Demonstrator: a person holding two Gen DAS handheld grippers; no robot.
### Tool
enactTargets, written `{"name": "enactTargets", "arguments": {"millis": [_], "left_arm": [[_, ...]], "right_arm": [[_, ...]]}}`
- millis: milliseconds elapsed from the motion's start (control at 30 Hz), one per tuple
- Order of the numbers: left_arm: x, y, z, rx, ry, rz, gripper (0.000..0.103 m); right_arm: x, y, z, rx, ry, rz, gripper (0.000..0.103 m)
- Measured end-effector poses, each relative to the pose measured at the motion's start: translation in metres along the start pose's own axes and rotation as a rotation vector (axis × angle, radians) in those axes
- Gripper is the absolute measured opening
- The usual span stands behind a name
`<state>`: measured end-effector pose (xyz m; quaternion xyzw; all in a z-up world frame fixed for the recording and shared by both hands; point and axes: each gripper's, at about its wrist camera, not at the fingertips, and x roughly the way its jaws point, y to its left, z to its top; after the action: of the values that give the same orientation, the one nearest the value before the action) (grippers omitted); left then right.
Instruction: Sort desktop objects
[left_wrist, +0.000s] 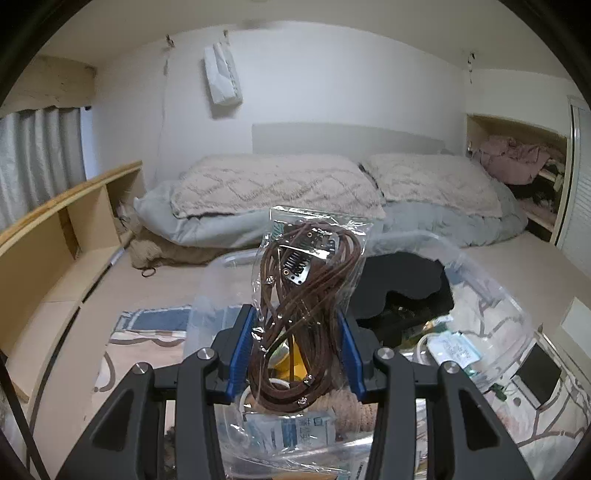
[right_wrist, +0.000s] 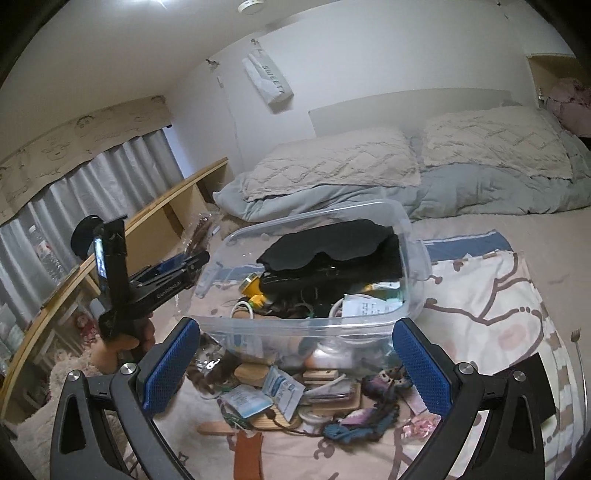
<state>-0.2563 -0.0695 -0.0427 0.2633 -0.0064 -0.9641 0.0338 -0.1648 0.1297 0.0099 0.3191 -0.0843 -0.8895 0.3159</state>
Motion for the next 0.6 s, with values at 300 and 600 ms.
{"name": "enactTargets", "arguments": {"millis": [300,600], "left_arm": [[0.028,-0.011,-0.016,0.067,0.101,-0.078,0.046],[0.029,-0.018,-0.020,0.091,0.123,-0.068,0.100]], "right_arm": [[0.014,-0.002,-0.002,0.001,0.032,0.013,0.103],[0.012,0.003,-0.005,-0.022,0.042,0.016,0.103]]}}
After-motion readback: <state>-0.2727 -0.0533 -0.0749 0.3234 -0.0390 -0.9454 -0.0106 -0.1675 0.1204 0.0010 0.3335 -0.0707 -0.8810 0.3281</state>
